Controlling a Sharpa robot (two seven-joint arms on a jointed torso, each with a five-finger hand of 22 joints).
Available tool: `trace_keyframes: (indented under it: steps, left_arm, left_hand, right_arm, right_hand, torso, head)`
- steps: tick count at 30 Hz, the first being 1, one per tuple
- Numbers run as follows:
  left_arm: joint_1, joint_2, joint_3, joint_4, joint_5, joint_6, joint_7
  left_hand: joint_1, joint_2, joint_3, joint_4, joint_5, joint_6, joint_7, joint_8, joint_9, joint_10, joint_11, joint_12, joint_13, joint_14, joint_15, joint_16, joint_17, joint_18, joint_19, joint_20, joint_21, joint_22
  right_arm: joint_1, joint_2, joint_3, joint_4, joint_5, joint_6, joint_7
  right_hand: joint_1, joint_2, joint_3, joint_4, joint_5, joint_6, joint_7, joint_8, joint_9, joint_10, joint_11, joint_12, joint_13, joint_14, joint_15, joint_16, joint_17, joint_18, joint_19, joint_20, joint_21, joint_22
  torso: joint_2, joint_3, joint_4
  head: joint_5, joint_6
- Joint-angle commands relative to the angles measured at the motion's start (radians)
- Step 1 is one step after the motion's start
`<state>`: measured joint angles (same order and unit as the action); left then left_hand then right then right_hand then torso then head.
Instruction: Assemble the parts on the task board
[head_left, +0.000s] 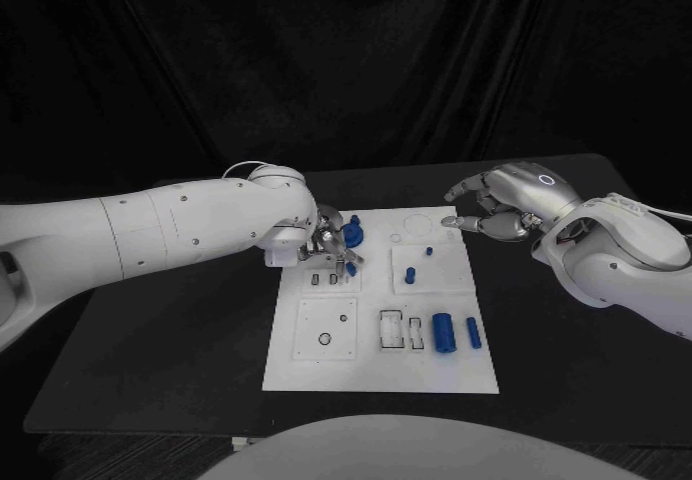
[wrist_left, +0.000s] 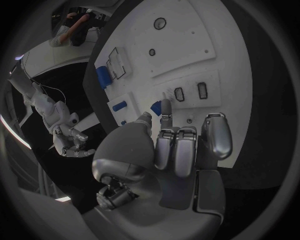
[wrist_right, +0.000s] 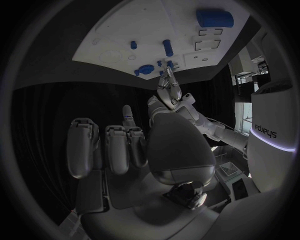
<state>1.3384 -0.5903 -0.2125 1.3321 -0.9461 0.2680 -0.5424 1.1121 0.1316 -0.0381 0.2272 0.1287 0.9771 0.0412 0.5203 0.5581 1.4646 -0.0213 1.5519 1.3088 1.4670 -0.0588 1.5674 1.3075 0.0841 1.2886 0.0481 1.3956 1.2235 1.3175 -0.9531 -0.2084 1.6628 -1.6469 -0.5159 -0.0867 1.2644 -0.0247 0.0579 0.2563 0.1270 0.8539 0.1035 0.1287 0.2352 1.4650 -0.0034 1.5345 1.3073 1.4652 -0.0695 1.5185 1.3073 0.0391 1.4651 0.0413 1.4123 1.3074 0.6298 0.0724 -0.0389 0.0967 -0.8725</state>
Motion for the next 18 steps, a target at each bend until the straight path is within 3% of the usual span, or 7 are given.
trace_keyframes:
  steps: [1, 18]
  left_arm:
    - [-0.005, 0.005, 0.001, -0.003, 0.002, 0.014, 0.022]
    - [-0.013, 0.015, 0.001, -0.02, 0.002, 0.02, 0.026]
  left_hand:
    - [0.008, 0.006, 0.002, -0.006, 0.006, -0.005, 0.002, -0.007, 0.002, 0.071, 0.0, -0.008, 0.218, 0.104, -0.005, 0.003, 0.263, 0.005, -0.011, 0.001, -0.005, -0.002]
    - [0.021, 0.007, 0.021, -0.031, 0.015, 0.006, 0.001, -0.032, 0.011, 0.063, 0.0, -0.015, 0.209, 0.104, -0.005, 0.003, 0.263, 0.006, -0.011, 0.002, -0.011, -0.002]
  right_arm:
    - [-0.003, 0.0, 0.001, -0.001, 0.0, 0.002, -0.002]
    - [-0.005, -0.001, 0.001, -0.004, 0.002, 0.009, -0.004]
  right_hand:
    - [-0.002, 0.012, -0.01, -0.002, 0.006, 0.011, 0.0, 0.004, -0.003, 0.069, 0.007, -0.008, 0.2, 0.081, 0.007, -0.003, 0.137, -0.001, 0.039, 0.006, 0.004, 0.214]
    - [-0.002, 0.012, -0.011, -0.003, 0.006, 0.012, 0.0, 0.003, -0.003, 0.069, 0.007, -0.008, 0.199, 0.081, 0.007, -0.003, 0.137, -0.001, 0.039, 0.006, 0.002, 0.213]
  torso:
    - [0.0, 0.0004, -0.0008]
    - [-0.001, 0.001, -0.0008]
  head:
    - [0.0, 0.0]
    - [-0.003, 0.0]
